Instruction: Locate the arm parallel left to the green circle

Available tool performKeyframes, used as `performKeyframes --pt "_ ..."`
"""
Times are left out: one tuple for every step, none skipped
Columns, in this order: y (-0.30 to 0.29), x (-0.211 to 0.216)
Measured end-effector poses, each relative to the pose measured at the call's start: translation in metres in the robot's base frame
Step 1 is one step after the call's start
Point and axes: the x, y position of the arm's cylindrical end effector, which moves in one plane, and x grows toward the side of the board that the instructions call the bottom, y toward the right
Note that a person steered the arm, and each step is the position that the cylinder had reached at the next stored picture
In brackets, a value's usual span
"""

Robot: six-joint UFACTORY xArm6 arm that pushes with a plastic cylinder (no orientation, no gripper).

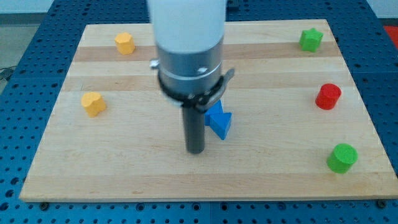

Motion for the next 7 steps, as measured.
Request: performKeyframes --pt "-0.004 0.010" --pt "0.011 0.027" --pt "0.063 0.051" --pt "0.106 0.045" --pt "0.135 0.011" --pt "0.144 0.009" --pt "0.148 0.009"
